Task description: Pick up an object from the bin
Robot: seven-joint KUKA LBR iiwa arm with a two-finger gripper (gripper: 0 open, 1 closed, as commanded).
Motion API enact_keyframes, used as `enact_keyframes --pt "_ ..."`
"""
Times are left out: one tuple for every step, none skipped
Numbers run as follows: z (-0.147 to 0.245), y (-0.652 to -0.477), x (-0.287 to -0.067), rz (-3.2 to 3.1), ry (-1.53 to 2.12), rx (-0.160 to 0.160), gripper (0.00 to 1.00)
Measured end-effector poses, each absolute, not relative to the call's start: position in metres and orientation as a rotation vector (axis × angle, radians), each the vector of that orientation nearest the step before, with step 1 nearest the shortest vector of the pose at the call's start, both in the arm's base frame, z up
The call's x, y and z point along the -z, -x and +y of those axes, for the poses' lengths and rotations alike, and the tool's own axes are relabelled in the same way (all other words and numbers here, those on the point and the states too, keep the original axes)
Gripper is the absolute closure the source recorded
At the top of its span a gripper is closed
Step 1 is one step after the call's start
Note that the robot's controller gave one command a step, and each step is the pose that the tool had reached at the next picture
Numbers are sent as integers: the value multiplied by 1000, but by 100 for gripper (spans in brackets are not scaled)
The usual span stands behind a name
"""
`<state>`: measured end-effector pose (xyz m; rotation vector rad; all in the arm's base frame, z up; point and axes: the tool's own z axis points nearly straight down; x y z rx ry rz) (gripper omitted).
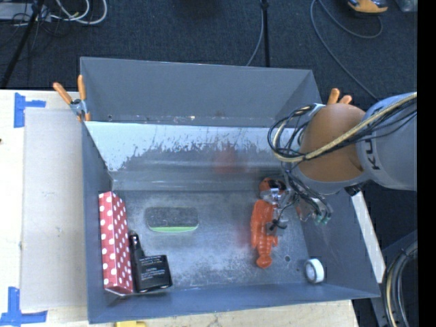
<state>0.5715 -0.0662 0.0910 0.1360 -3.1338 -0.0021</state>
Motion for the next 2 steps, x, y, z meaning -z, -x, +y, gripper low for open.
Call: enact_keyframes --pt "-77 -595 -78 -3132 -119 5 100" --pt "-82 -599 -204 -3078 -619 4 100"
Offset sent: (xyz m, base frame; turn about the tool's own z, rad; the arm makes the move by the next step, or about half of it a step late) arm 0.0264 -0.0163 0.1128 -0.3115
